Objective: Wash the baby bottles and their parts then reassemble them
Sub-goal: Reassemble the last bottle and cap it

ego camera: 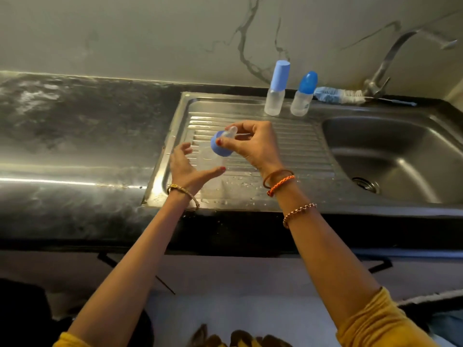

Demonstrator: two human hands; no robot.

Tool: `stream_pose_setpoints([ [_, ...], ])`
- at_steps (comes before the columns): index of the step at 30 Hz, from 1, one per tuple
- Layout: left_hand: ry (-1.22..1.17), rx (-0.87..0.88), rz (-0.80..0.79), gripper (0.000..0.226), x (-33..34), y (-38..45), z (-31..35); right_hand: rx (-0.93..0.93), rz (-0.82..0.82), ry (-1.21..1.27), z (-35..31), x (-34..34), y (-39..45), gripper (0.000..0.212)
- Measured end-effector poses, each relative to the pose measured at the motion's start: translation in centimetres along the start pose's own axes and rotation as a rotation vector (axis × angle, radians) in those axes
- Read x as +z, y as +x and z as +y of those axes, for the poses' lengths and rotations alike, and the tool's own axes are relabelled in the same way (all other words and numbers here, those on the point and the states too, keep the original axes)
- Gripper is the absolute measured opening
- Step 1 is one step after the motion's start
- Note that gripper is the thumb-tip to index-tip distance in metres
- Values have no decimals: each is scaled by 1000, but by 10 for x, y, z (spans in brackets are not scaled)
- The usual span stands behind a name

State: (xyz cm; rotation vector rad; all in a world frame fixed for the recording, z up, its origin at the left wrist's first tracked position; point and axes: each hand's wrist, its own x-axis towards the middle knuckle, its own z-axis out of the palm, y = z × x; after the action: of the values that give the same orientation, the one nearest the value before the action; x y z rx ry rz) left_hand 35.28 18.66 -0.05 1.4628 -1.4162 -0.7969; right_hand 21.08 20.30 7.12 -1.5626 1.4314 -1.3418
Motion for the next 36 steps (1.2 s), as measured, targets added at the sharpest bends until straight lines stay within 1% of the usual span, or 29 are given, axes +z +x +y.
stream_pose_setpoints([
  [1,7,-37,-101,99,-7,7,-6,5,6,-24,-1,13,3,30],
  [2,14,-46,-156,90,-7,9,-8,-1,9,-47,-1,16,4,29],
  [6,-57,-41,-211,67,-5,11,-13,-35,-5,-125,0,27,7,27],
  [8,-96,-17,-240,60,-3,12,-14,-29,0,-164,-1,30,7,28],
  [9,-123,-10,-259,59,-1,12,-14,-26,6,-186,-1,29,7,29],
  [12,-144,0,-314,71,4,14,-12,-23,19,-243,3,25,6,34],
  [14,-100,25,-350,71,9,16,-10,-21,11,-282,6,22,3,36],
  [18,-48,46,-413,70,15,17,-5,-7,54,-284,11,13,-3,30],
  [23,22,65,-499,94,11,23,-1,-43,102,-282,18,17,-7,28],
  [26,67,96,-507,96,10,24,-2,-46,118,-290,21,17,-6,28],
  [29,90,93,-514,91,10,25,-2,-29,28,-305,19,11,0,29],
  [31,113,93,-510,86,10,27,-2,-11,-38,-343,15,7,4,25],
  [34,141,87,-506,71,11,27,-1,43,-135,-353,11,4,10,17],
  [36,135,78,-512,72,11,26,0,63,-163,-358,11,5,10,15],
])
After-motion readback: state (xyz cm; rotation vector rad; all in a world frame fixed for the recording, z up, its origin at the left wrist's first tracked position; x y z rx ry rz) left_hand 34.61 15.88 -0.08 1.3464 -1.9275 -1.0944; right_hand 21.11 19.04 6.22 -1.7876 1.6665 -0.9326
